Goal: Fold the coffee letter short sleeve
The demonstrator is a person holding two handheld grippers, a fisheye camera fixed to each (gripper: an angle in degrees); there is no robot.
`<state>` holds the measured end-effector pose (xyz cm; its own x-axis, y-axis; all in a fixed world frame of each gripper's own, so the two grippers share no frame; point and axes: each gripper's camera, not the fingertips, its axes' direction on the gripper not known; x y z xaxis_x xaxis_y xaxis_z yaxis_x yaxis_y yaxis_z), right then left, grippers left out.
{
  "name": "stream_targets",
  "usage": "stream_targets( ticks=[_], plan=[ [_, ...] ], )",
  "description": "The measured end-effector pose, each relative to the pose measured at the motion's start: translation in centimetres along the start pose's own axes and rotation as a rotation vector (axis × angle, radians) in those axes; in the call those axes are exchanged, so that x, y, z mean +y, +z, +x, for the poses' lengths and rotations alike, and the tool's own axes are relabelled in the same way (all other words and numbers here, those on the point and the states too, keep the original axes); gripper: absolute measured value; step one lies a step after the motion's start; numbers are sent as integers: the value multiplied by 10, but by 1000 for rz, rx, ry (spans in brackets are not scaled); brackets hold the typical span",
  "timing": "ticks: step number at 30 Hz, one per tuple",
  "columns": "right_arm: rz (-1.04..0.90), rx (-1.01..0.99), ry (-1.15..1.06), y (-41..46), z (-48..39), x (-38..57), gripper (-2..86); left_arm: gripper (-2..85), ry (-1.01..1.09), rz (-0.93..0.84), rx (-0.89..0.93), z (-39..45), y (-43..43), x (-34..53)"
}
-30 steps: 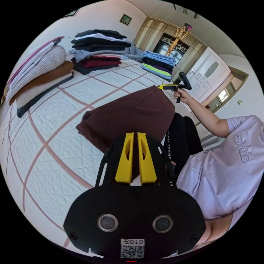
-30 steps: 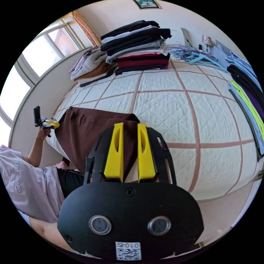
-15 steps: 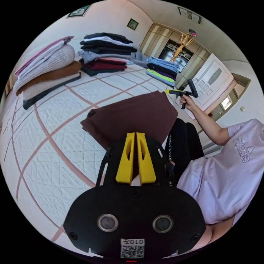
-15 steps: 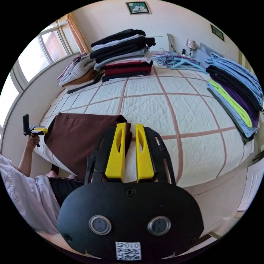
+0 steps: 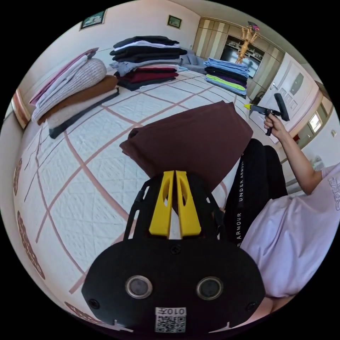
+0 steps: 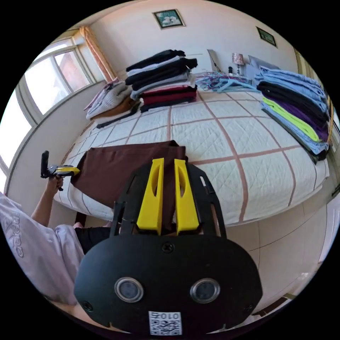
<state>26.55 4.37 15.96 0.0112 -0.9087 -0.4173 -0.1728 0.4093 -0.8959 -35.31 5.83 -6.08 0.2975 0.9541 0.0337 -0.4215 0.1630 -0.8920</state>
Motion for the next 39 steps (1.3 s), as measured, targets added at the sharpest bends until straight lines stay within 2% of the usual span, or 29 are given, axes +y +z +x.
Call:
stream_targets(
  ticks=[3,7,14,16,20,26,29,34,36,39],
  plan=[
    [26,-19,-168,-13,-65,5,70,5,-120,60,1,-17,-23,26],
    [11,-4,-424,15,-182,12,85,5,-235,176,24,-38,-55,65],
    [-108,-1,-853,89,-369,-8,107,4,-274,269,122,-51,-72,104],
    [-109,33,-941,104,-399,-12,108,4,-268,297,183,-53,-77,113],
    [-165,93,-1065,145,-437,-20,106,4,-268,310,178,-53,-87,122],
    [-268,20,-958,170,-416,-56,60,2,-240,303,291,-50,-79,119],
    [-290,-2,-887,179,-394,-75,42,2,-44,275,373,-21,-75,105],
    [-318,-184,-763,169,-362,-106,38,5,340,379,278,80,-87,96],
    [-329,-213,-738,166,-350,-116,37,5,425,430,288,116,-83,88],
    [-345,-259,-705,169,-325,-131,37,3,512,404,280,166,-66,63]
  ],
)
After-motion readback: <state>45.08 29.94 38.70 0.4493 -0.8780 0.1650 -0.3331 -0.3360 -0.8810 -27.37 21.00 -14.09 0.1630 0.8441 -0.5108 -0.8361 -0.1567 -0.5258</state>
